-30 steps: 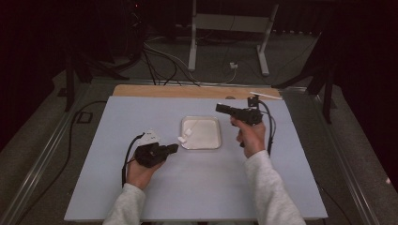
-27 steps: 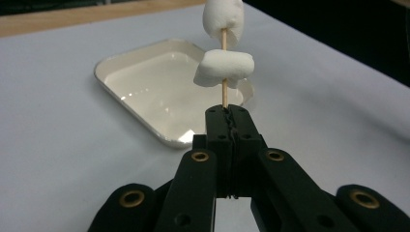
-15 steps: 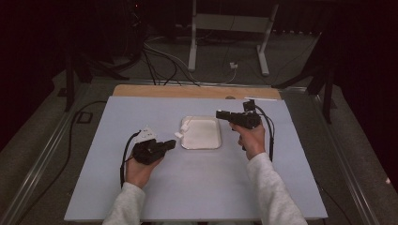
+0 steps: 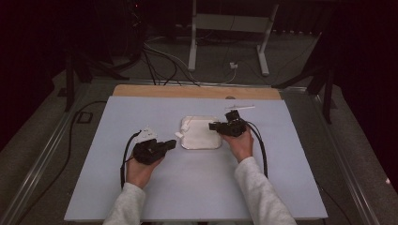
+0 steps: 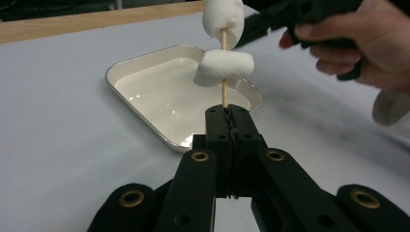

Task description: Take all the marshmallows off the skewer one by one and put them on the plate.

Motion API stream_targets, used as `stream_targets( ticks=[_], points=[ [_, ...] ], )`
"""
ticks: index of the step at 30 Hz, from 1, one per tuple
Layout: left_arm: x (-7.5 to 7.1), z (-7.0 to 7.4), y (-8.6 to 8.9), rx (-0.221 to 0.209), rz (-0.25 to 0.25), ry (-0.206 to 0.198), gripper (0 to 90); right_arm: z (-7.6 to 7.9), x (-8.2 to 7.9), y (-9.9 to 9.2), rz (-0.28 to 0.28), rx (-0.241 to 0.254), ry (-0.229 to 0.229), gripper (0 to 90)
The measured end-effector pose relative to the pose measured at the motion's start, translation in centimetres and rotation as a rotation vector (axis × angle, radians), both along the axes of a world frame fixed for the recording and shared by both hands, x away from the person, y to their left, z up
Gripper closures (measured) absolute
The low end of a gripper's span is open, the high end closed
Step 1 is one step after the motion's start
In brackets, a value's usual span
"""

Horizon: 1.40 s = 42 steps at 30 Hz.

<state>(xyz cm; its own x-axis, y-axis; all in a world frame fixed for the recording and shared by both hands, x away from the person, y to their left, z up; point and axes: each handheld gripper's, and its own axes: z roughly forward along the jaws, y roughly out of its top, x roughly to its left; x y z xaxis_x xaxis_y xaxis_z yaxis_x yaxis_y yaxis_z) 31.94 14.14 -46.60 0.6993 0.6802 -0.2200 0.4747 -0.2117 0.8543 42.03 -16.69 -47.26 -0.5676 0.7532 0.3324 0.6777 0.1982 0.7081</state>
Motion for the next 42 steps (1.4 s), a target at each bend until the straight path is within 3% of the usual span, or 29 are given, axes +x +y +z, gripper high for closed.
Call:
stream_targets(
  ticks=[7,11,14,22,23,24,25,32,37,42],
  points=[
    [0.0,0.0,-0.1,0.002,0.001,0.001,90.0,-2.4,0.2,1.2,-0.003,-0.068,0.043,75.1],
    [0.0,0.0,0.0,0.001,0.0,0.001,90.0,-3.3,0.3,1.7,0.024,-0.114,0.088,53.7],
    [0.0,0.0,0.0,0.001,0.002,0.001,90.0,-3.4,0.5,1.6,0.044,-0.077,0.132,38.0],
    [0.0,-0.1,0.1,0.001,0.012,0.004,90.0,-1.1,-0.1,0.8,0.05,0.018,0.093,25.6],
    [0.0,-0.1,0.1,0.002,0.013,0.004,90.0,-0.3,-0.4,0.5,0.061,0.061,0.086,23.3],
    [0.0,-0.1,0.0,0.001,0.014,0.004,90.0,-0.3,-0.4,0.5,0.061,0.061,0.086,23.3],
    [0.0,-0.1,0.0,0.001,0.013,0.003,90.0,0.5,-0.7,0.3,0.077,0.094,0.072,22.6],
    [0.0,-0.1,-0.3,0.004,0.009,0.001,90.0,2.3,-1.8,0.3,0.13,0.195,0.043,22.5],
    [0.1,-0.2,-0.5,0.001,0.004,0.001,90.0,3.1,-2.2,0.8,0.164,0.217,0.035,22.4],
    [0.0,-0.1,-0.9,-0.001,-0.008,0.0,90.0,3.7,-2.6,1.9,0.206,0.252,0.037,29.6]
  ],
)
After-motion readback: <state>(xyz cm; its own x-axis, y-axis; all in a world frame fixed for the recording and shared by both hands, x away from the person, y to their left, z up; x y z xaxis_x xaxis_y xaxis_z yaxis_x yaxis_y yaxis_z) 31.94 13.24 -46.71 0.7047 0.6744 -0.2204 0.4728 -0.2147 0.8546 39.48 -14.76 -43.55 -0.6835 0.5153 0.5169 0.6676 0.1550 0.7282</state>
